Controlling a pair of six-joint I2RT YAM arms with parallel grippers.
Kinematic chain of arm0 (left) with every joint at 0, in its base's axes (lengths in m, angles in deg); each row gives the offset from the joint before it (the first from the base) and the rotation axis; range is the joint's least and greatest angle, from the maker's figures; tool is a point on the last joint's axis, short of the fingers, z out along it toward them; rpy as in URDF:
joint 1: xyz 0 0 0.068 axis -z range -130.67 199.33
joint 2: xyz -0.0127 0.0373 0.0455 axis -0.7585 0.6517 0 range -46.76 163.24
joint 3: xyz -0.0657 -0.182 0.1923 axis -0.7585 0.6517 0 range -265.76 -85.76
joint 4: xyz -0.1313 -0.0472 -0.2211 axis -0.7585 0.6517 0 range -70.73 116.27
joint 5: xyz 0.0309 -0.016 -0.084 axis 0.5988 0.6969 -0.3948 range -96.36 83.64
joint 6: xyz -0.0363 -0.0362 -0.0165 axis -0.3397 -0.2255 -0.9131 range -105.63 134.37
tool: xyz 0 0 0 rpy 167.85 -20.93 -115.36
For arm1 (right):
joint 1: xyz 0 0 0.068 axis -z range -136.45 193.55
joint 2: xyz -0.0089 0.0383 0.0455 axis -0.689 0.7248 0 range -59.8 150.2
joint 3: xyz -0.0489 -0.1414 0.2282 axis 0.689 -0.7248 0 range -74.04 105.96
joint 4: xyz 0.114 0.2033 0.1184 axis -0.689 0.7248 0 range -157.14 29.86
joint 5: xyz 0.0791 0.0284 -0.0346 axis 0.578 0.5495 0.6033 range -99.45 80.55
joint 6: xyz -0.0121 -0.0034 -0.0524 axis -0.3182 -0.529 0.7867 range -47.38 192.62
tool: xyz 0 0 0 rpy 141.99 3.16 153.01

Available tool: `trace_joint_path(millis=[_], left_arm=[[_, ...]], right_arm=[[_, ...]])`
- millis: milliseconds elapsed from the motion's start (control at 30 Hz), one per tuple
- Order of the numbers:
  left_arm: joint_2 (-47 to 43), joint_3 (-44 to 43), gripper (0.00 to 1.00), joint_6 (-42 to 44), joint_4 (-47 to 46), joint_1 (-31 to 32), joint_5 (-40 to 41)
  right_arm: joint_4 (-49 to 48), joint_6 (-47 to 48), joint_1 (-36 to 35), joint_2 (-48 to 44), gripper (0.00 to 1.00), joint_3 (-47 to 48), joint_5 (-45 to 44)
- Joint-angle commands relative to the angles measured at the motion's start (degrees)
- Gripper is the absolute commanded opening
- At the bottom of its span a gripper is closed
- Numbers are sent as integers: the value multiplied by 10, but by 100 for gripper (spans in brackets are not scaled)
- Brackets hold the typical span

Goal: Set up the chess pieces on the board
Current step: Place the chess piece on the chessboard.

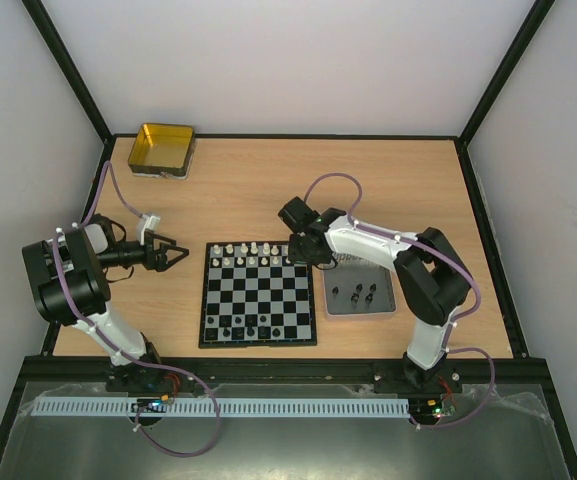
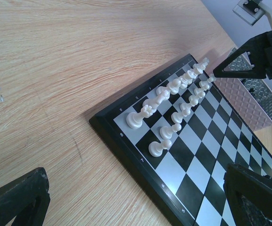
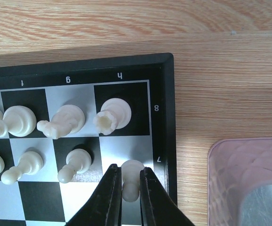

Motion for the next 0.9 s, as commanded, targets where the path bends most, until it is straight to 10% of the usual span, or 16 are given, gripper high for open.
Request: trace_joint_path(millis=[0,867], left_arm=[[3,-6,100,6,-2,-2,-11],[4,-7,100,10,2,-3,-13]], right_arm=[[-8,6,-4,10,9,17,0],[-16,10,-4,31,11,26,7]])
